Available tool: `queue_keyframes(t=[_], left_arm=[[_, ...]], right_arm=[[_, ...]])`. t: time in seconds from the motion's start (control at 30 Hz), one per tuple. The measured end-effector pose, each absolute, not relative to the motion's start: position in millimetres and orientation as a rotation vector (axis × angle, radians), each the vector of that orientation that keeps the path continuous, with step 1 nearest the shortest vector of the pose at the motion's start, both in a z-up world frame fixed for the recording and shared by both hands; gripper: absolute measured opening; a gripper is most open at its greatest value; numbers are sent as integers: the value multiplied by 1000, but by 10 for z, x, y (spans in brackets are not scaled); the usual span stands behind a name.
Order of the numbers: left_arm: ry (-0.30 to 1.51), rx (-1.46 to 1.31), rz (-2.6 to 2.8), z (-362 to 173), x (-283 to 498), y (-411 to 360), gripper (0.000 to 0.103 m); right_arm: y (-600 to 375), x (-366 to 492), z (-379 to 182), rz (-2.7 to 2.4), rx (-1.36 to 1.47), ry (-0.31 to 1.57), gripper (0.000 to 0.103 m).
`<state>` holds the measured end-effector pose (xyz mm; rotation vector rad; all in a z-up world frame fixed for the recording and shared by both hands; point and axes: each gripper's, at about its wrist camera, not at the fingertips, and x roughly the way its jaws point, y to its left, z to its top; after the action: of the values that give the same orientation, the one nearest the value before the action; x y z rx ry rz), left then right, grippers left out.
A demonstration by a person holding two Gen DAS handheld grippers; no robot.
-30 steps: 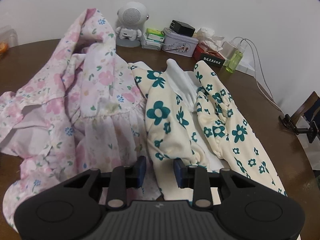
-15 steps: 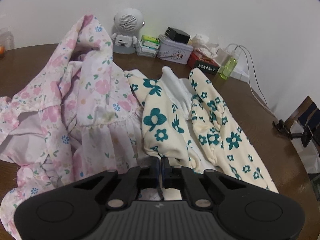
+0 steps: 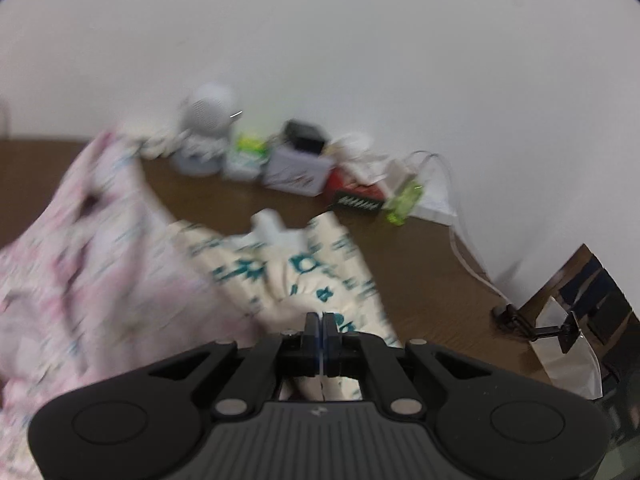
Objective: Fold clothes
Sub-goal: 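Grasp the folded dress end with the left gripper while the right gripper holds the hem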
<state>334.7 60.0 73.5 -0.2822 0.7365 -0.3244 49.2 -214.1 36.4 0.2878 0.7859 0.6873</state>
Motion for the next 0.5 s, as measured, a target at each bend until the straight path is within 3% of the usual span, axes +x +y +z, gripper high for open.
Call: queue_keyframes(t=[0.27,0.5], left_arm=[[772,-120,-344,621,3827,-545,0],[810,-94,-330,406,3930,-742,1]], right_arm=[[-2825,563,-16,587,474,811,1],[-2997,646,-199,639,503,838,1]])
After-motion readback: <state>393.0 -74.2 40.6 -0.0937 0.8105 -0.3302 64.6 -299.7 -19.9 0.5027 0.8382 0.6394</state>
